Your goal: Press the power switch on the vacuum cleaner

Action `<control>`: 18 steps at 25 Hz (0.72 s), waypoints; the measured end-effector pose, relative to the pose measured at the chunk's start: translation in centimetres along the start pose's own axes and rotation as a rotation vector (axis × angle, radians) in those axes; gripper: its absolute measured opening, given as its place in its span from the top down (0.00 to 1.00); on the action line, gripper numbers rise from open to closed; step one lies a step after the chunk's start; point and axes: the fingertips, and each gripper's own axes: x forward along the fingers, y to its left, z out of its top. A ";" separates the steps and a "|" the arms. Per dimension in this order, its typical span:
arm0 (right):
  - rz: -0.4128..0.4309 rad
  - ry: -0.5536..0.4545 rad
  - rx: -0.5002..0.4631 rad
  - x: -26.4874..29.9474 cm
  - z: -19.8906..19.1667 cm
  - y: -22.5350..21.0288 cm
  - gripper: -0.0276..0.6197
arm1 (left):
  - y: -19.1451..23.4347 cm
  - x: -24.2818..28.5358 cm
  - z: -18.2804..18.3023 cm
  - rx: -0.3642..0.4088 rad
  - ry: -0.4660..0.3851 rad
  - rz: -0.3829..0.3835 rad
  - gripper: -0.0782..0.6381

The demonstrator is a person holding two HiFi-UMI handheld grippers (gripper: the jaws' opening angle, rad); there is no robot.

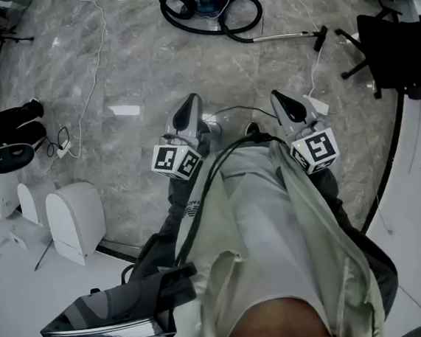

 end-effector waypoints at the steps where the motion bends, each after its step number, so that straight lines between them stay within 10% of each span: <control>1: 0.001 -0.004 -0.003 0.1 0.2 0.0 0.95 | 0.0 0.1 0.0 0.000 0.001 -0.002 0.89; 18: -0.023 -0.037 0.054 -0.5 0.2 -2.2 0.95 | -0.6 2.0 0.0 0.011 0.004 -0.010 0.89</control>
